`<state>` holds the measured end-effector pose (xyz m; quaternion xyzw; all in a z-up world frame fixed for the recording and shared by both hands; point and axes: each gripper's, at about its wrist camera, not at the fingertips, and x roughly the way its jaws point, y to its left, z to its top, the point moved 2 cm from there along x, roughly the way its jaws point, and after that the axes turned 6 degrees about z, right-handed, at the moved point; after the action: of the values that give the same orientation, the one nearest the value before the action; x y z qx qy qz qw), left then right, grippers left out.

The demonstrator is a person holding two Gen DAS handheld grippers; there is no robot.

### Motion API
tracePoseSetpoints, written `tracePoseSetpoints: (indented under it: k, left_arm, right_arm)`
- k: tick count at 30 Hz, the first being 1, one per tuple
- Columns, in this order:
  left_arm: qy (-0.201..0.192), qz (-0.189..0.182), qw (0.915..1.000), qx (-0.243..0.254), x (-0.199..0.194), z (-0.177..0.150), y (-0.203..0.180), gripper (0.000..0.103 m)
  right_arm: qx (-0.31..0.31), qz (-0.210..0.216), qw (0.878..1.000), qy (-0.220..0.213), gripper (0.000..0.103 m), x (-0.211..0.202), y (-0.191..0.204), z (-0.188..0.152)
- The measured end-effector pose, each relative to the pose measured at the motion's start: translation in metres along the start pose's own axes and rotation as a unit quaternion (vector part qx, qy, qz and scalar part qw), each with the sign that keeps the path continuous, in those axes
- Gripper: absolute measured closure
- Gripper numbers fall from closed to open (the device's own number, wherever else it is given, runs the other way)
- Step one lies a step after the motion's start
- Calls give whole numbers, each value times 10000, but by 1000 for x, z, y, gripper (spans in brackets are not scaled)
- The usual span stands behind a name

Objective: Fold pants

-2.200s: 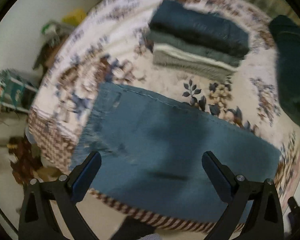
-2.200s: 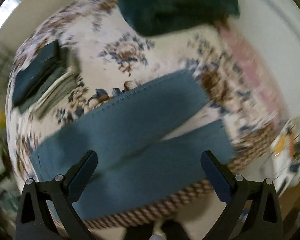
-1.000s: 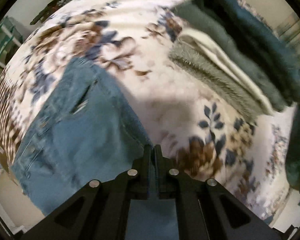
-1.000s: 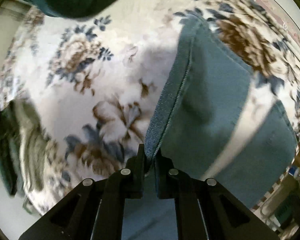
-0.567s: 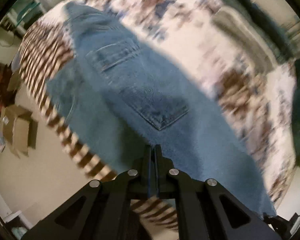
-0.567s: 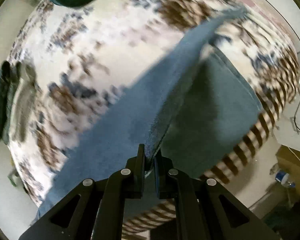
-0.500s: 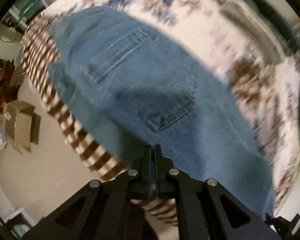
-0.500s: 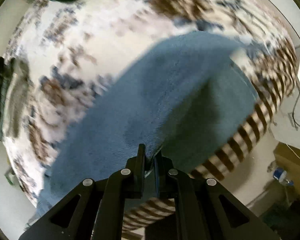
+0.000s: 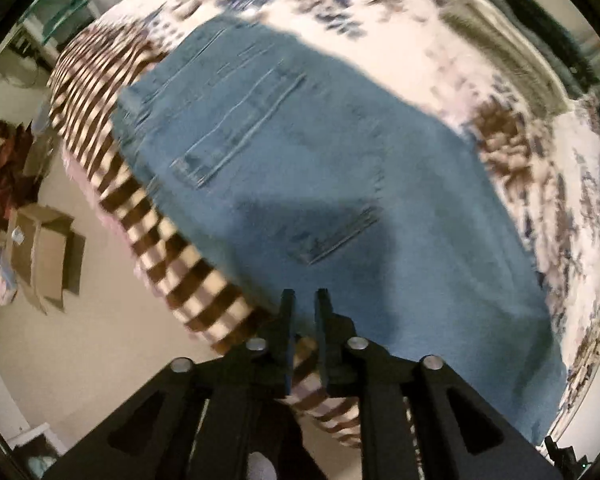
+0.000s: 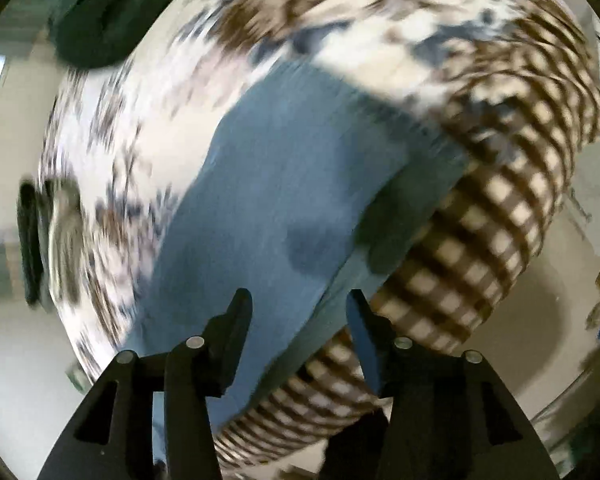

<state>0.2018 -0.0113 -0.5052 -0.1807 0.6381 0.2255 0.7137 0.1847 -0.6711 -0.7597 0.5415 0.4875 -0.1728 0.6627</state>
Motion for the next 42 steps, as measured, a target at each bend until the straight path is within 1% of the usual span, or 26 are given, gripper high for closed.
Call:
tracePoseSetpoints:
  k: [2, 4, 6, 7, 9, 10, 11, 12, 14, 18, 20, 22, 24, 25, 26, 27, 28, 29, 31, 32, 35, 36, 38, 39, 41, 42]
  left_arm:
    - [-55, 53, 9997, 216, 3, 0, -16, 68]
    - [57, 21, 9993, 360, 11, 0, -32, 56]
    - [113, -4, 9989, 450, 18, 0, -39, 53]
    - [106, 44, 9985, 526, 21, -2, -44, 52]
    - [140, 43, 9978, 648, 28, -4, -53, 44]
    - [157, 53, 9975, 691, 30, -4, -58, 38]
    - [166, 71, 9970, 747, 32, -4, -61, 37]
    - [149, 95, 9967, 793, 33, -4, -64, 37]
    - [94, 142, 9959, 888, 34, -3, -68, 37]
    - [98, 246, 9944, 1025, 40, -2, -75, 37]
    - [117, 286, 9938, 1066, 45, -1, -77, 37]
    - [149, 377, 9928, 1129, 52, -3, -73, 37]
    - [248, 451, 9918, 1172, 61, -3, -72, 37]
    - [337, 489, 9910, 1196, 67, -4, -71, 37]
    - [364, 509, 9906, 1217, 70, -5, -70, 37]
    - [376, 519, 9901, 1253, 72, -6, -70, 37]
    - [374, 525, 9897, 1275, 73, -7, -69, 37]
    - [360, 541, 9892, 1316, 74, -8, -69, 37]
    - [348, 603, 9880, 1378, 81, -9, -77, 37]
    - [355, 611, 9879, 1384, 83, -10, -80, 37]
    - [380, 623, 9877, 1382, 87, -14, -85, 37]
    - [375, 628, 9877, 1383, 87, -15, -86, 37]
    - [364, 619, 9879, 1376, 81, -18, -88, 37]
    - [361, 578, 9879, 1395, 77, -17, -92, 37]
    - [175, 531, 9867, 1527, 65, -23, -103, 37]
    - [34, 486, 9842, 1703, 59, -30, -113, 37]
  right_arm:
    - [408, -116, 9990, -123, 52, -4, -23, 16]
    - [1023, 161, 9945, -166, 51, 1, -46, 24]
    - [1518, 662, 9862, -61, 51, 9, -64, 29]
    - [1852, 1028, 9773, -95, 51, 12, -74, 30]
    - [2230, 1592, 9614, -260, 52, 16, -81, 28]
    - [2340, 1767, 9553, -378, 57, 15, -84, 28]
    - [2368, 1830, 9518, -677, 90, 8, -87, 29]
    - [2272, 1687, 9551, -879, 99, 0, -89, 30]
    - [2028, 1578, 9604, -1078, 99, -12, -86, 28]
    - [1198, 1069, 9784, -1304, 99, -37, -81, 21]
    - [921, 764, 9849, -1251, 99, -32, -79, 23]
    - [639, 214, 9910, -1160, 99, -21, -78, 21]
    - [392, -180, 9951, -895, 96, 0, -77, 20]
    - [459, -146, 9952, -856, 92, 2, -78, 21]
    - [640, 113, 9944, -832, 86, 0, -83, 19]
    - [850, 465, 9918, -831, 73, -4, -88, 19]
    - [996, 684, 9889, -860, 66, -6, -90, 20]
    - [1165, 904, 9844, -960, 63, -11, -94, 21]
    - [1354, 994, 9782, -1220, 67, -21, -101, 23]
    - [1370, 929, 9767, -1367, 97, -26, -102, 24]
    - [868, 808, 9785, -1687, 98, -49, -86, 25]
    - [527, 533, 9823, -1719, 98, -54, -77, 23]
    - [222, 70, 9872, -1576, 98, -47, -71, 24]
    - [274, -114, 9906, -1336, 97, -37, -80, 25]
    - [508, -183, 9937, -979, 89, -28, -96, 28]
    - [635, -100, 9931, -977, 81, -30, -103, 27]
